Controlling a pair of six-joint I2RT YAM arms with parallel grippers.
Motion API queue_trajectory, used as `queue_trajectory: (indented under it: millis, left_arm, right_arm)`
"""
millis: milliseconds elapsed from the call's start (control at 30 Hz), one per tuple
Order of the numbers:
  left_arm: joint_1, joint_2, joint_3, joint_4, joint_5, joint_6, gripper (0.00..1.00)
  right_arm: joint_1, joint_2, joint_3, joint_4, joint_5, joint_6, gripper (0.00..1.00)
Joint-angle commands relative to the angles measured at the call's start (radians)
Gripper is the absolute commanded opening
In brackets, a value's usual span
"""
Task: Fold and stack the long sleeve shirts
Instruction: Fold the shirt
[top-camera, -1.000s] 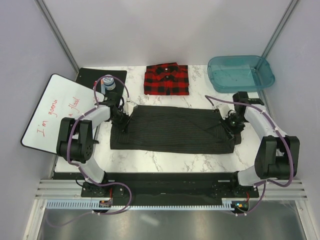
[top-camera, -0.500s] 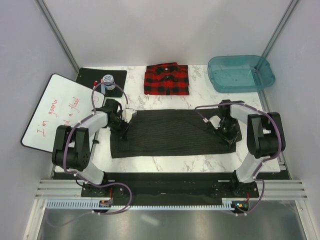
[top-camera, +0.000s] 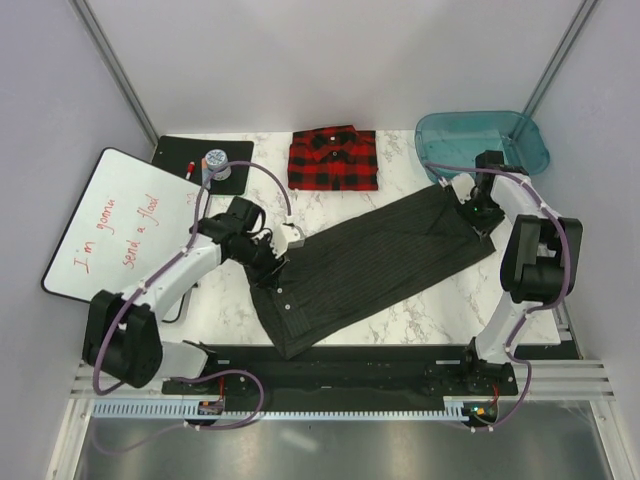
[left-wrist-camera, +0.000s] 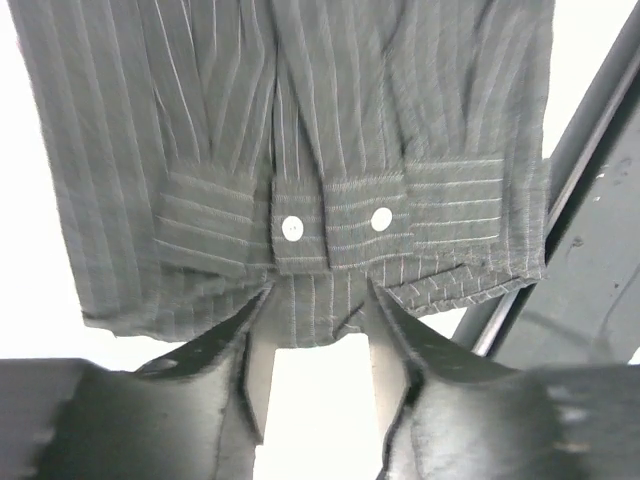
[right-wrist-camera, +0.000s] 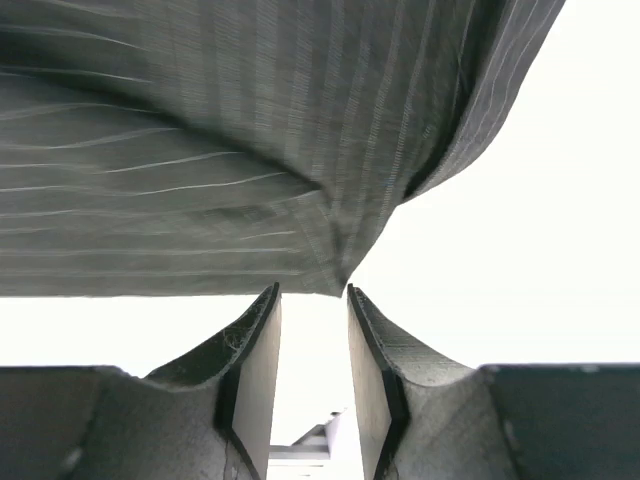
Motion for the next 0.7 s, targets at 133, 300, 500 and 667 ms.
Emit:
queue_trajectory:
  millis: [133,300,500,667]
  left_arm:
    - [0.204,-0.203,0.070,0.118,0.344,-0.241,0.75]
    - [0.371,-0.327,-0.088,0.299,0.433,-0.805,0.99]
    - [0.457,-0.467,-0.261,0.431,0.459,-1.129,0.99]
    - [0.523,-0.501,-0.304,0.333,0.381,-1.210,0.99]
  right_arm:
    - [0.172,-0.185,0.007,-0.122,-0.443,0.116,0.43]
    - [0.404,-0.173,-0.071,-0.043,-0.584,0.181,0.41]
    - [0.679,-0.071,-0.116,0.131,-0.641,0.281,0.38]
    - [0.782,0.070,-0.102,0.279,-0.660,0.422,0.36]
